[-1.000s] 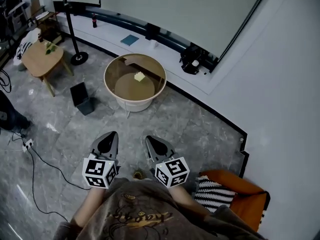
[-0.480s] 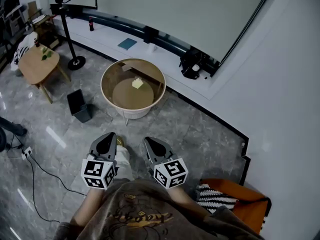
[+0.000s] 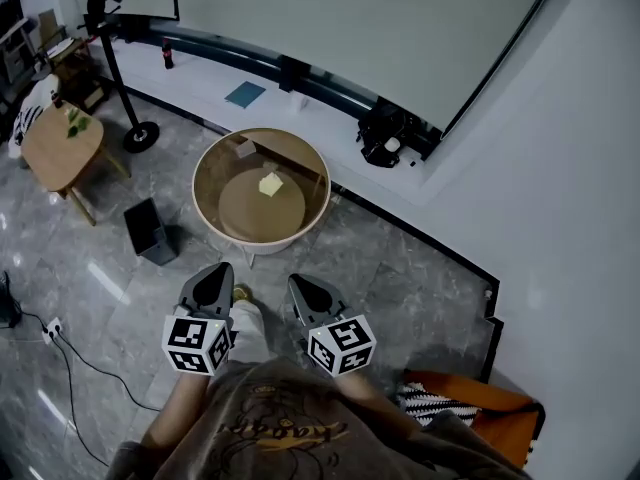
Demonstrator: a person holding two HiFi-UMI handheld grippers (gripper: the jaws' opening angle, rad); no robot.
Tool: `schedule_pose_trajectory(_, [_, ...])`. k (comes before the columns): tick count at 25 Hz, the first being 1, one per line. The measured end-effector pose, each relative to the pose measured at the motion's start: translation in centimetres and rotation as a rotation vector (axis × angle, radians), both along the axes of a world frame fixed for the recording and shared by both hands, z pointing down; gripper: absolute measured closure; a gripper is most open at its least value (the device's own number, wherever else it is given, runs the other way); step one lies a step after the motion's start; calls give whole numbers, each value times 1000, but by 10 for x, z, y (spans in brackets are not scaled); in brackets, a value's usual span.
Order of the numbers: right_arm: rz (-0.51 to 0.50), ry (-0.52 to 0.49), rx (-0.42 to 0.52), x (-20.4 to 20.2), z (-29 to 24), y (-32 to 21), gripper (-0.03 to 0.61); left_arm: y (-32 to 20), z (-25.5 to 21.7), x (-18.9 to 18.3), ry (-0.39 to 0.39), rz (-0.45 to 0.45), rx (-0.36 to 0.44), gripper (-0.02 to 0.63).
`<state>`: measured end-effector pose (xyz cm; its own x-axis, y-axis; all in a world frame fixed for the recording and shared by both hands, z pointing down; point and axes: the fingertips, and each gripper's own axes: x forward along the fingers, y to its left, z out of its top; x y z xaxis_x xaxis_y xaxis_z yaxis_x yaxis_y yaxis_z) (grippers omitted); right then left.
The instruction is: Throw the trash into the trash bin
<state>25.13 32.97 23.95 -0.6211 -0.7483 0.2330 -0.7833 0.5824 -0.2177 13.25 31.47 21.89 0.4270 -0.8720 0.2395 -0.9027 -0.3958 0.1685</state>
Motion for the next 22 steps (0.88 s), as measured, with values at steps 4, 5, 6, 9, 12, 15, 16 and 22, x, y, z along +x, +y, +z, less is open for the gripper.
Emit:
schedule_pose_trajectory(4, [7, 4, -18, -9, 2, -44, 560, -47, -1, -7, 3, 20, -5, 594])
schedule_pose_trajectory(5, [10, 5, -20, -11, 1, -56, 560, -60, -4, -8, 4, 29, -2, 594])
schedule_pose_trajectory(6, [13, 6, -23, -13, 0, -68, 560, -72, -7, -10, 1, 40, 3, 594])
schedule_pose_trajectory(9, [27, 9, -28, -20, -5, -106, 560, -110, -14, -13, -22, 74, 18, 595])
schedule_pose_trajectory(12, [48, 7, -31, -27, -9, -145, 560, -149, -19, -17, -12, 104, 18, 595])
schedule_pose_trajectory(15, [69, 7, -30, -33, -12, -183, 560, -187, -25, -24, -9, 131, 18, 595])
schedule_pose_trajectory(16, [76, 8, -29, -36, -13, -195, 560, -200, -27, -27, -13, 139, 21, 595])
schedule_pose_trajectory(22, [121, 8, -27, -47, -17, -254, 560, -260, -32, -43, -26, 172, 36, 595])
